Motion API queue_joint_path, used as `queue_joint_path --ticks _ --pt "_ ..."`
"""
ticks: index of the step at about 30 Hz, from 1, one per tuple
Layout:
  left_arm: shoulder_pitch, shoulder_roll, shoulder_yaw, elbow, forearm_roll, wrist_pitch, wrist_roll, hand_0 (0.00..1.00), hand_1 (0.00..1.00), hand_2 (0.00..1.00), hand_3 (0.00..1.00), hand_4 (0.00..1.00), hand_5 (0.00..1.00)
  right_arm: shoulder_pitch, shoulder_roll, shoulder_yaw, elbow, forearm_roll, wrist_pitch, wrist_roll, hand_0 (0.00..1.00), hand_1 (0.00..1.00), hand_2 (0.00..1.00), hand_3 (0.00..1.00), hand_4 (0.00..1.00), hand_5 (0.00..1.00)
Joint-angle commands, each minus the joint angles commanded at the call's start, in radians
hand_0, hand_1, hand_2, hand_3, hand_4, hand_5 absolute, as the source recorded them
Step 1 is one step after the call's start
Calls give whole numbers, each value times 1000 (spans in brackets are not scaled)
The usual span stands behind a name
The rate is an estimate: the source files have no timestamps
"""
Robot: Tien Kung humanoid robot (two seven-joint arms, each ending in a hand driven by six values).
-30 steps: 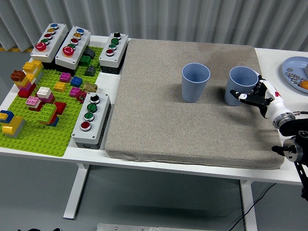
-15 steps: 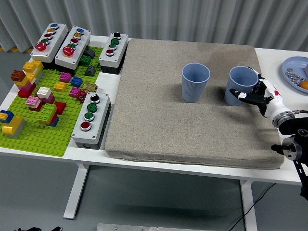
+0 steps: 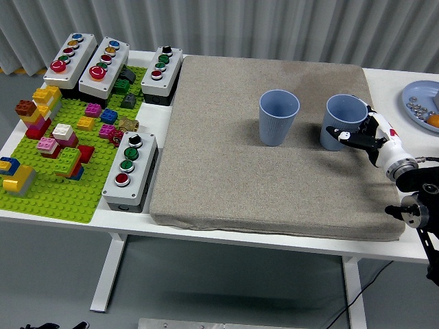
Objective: Pick cup pour cup place
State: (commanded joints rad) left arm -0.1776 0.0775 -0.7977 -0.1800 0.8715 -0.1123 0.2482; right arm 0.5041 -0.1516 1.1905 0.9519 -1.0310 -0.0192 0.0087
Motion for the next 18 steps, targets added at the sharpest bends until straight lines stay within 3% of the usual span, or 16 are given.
queue_joint_path --ticks 18 --pt "-1 -1 3 0 1 -1 0 765 752 812 651 498 973 0 7 -6 -16 6 -4 6 998 973 998 998 835 194"
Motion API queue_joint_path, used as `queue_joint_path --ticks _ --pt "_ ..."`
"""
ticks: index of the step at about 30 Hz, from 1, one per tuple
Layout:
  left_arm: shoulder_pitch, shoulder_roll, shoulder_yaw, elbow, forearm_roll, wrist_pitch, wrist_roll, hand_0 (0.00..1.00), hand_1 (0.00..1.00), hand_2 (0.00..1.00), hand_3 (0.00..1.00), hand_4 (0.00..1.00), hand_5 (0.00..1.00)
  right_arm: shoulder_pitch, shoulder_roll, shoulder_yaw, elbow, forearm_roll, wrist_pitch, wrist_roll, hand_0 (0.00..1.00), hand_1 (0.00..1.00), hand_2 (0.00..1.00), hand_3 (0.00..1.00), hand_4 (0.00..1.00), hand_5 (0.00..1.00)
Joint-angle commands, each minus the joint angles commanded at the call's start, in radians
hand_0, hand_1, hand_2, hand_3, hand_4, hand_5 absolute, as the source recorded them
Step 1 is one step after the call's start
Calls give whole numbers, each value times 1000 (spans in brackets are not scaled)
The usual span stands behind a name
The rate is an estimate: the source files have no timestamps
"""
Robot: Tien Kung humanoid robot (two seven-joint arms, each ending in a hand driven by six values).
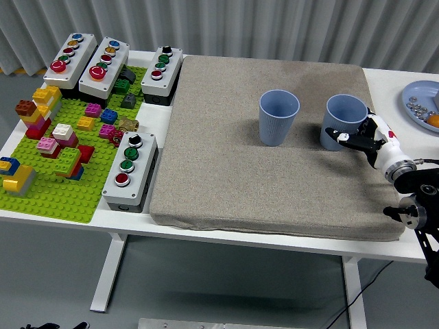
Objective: Pick cup pour cup place
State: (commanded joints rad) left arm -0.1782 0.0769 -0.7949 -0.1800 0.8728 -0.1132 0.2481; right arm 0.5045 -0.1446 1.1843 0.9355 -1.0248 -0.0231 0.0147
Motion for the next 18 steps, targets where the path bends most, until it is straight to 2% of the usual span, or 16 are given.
queue_joint_path --ticks 18 --pt "1 1 7 0 -3 -2 0 765 752 811 651 499 975 3 5 -5 -30 9 1 12 998 971 998 998 834 193"
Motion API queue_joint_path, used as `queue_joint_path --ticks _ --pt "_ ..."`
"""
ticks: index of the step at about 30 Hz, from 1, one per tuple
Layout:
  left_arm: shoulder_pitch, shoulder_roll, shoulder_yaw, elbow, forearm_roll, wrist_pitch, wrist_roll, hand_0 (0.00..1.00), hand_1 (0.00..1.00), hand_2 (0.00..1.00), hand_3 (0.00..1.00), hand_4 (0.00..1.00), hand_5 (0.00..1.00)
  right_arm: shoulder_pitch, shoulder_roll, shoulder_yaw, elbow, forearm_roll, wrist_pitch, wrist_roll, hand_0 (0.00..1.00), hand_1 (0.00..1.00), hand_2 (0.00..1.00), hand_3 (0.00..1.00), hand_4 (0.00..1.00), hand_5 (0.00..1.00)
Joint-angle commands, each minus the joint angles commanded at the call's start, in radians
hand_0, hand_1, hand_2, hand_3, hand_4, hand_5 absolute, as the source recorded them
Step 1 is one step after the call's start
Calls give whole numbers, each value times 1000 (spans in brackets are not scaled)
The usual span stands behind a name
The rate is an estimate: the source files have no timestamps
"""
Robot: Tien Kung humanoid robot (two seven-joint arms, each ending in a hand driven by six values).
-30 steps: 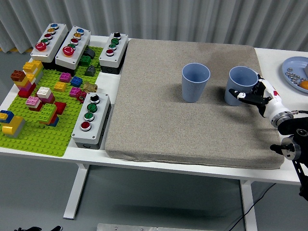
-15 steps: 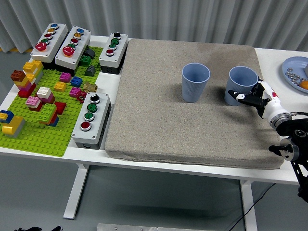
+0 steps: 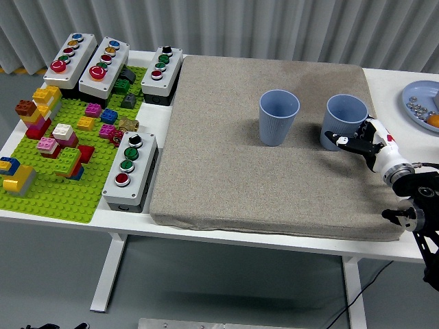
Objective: Pick cup pour cup place
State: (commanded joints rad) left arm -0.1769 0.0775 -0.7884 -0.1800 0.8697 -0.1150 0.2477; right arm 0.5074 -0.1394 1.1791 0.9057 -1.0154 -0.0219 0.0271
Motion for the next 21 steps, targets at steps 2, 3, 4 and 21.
queue_joint_path --ticks 2,3,4,21 --pt "0 0 -1 0 1 0 0 765 752 812 651 499 975 1 0 0 -2 0 -1 0 998 971 998 998 833 192" --pt "-1 0 1 0 -1 0 0 765 752 812 651 499 975 1 1 0 -4 1 0 1 998 971 998 998 833 192" --pt "-1 0 2 0 -1 0 0 765 752 812 651 499 975 2 1 0 -4 1 0 1 998 971 998 998 833 192" --pt "-5 0 3 0 -2 0 -1 766 752 811 651 499 975 23 11 -13 -45 14 -1 12 998 970 998 998 830 190"
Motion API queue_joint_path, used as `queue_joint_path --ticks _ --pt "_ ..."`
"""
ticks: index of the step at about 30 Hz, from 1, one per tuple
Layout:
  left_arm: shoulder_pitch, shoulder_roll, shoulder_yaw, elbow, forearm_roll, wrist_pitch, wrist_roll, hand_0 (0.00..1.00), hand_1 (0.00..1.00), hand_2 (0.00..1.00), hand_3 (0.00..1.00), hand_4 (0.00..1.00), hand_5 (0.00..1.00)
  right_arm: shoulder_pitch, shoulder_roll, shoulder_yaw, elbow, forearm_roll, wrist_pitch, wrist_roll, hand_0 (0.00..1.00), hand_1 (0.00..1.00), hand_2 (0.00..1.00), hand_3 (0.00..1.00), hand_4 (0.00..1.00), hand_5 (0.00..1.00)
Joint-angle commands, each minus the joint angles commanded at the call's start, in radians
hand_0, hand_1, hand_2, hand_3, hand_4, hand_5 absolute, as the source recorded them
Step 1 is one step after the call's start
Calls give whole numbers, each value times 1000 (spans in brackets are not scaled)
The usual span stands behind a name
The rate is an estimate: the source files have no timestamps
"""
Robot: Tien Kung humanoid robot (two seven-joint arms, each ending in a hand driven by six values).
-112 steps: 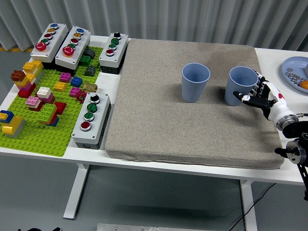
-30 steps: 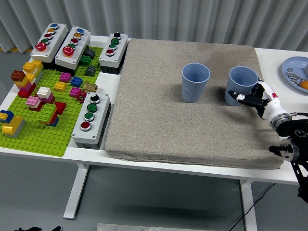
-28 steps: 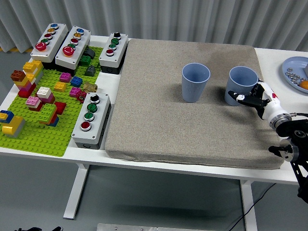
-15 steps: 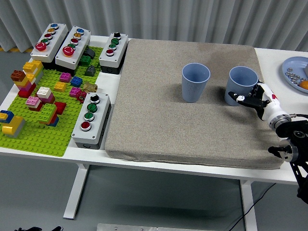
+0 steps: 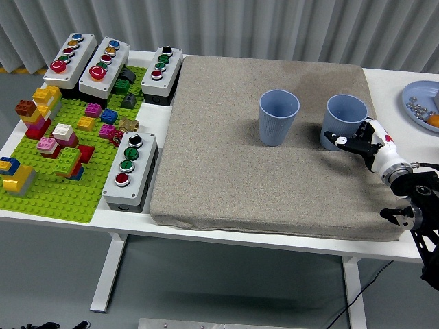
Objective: Pick cup pour cup place
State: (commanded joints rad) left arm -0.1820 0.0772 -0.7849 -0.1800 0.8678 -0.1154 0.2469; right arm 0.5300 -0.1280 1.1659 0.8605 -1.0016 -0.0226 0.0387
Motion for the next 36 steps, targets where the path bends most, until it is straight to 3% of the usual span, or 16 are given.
queue_joint_path --ticks 16,17,22,23,28,29,34,36 --pt "-2 1 1 0 1 0 0 767 752 811 650 499 973 20 12 -12 -23 15 -11 7 998 960 998 998 829 189" --pt "-2 1 1 0 2 0 0 766 752 811 650 499 972 19 12 -13 -23 22 -16 10 991 897 960 930 827 186" --pt "0 1 0 0 3 0 0 766 752 811 650 499 972 14 13 -17 -21 39 -27 22 991 897 960 930 827 186" --pt "1 1 1 0 3 0 0 767 752 811 650 499 972 14 13 -18 -21 40 -27 23 924 801 732 788 816 150" --pt "1 2 4 0 2 -1 0 767 752 811 650 499 972 13 14 -24 -20 46 -27 27 924 801 732 788 816 150" --pt "1 2 4 0 1 -1 0 767 752 812 650 499 970 12 14 -24 -19 46 -26 26 873 721 606 697 747 54" --pt "1 2 6 0 -1 -2 0 767 752 812 650 499 970 12 14 -28 -17 49 -25 26 873 721 606 697 747 54" --pt "1 2 6 0 -1 -2 0 767 752 812 650 499 970 12 14 -29 -17 49 -25 25 830 681 570 674 698 5"
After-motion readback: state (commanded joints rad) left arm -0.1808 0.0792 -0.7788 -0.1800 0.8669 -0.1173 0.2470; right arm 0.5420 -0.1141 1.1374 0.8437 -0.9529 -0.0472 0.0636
